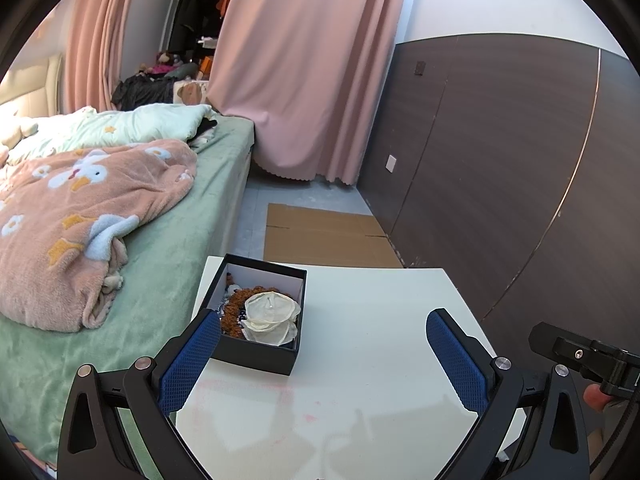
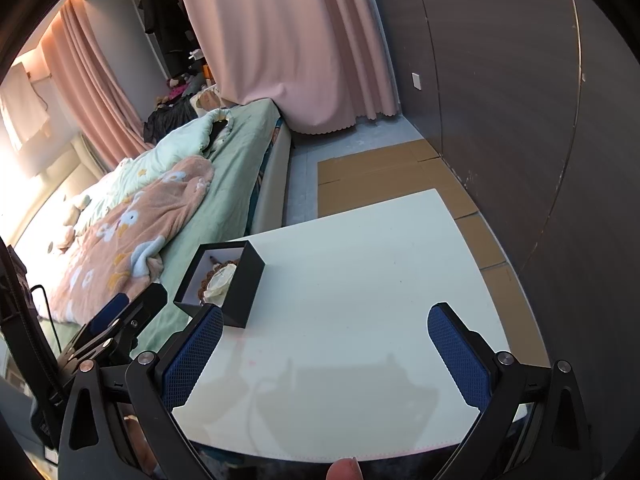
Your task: Organize jewelry
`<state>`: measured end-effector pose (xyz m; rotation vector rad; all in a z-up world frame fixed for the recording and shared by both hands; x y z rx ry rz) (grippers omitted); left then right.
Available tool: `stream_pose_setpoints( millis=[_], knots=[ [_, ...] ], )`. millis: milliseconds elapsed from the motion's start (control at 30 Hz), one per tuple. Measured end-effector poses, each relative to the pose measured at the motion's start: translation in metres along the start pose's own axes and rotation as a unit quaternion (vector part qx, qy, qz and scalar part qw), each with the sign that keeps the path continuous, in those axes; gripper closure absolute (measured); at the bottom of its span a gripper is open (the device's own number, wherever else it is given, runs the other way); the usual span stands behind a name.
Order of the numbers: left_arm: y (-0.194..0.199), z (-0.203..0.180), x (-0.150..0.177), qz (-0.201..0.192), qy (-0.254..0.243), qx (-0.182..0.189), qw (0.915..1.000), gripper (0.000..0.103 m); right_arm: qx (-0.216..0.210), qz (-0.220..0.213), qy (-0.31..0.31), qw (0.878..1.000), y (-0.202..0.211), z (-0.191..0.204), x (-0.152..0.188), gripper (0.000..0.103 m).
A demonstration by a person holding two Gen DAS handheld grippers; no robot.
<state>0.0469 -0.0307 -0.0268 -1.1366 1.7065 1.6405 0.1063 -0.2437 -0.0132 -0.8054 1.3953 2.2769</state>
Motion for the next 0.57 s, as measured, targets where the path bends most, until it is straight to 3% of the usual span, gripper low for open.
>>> stream_pose_setpoints(
  millis=[567],
  knots=[
    [-0.0047,-0.0017,0.002,0.006,-0.01,-0.01,0.9999,0.001,-0.004,0.003,-0.002,1.0,-0.0001,-0.0033,0.0032,0.0]
  ],
)
Point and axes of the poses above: each gripper's, at about its wrist camera, not at the fingertips, and y roughly against the way its jaws point, z to its left, x to its underside, the point moved 4 cm from there along -y, roughly the way its jaws point, and after that the axes turned 7 degrees about -y, right-handed, at the moved point
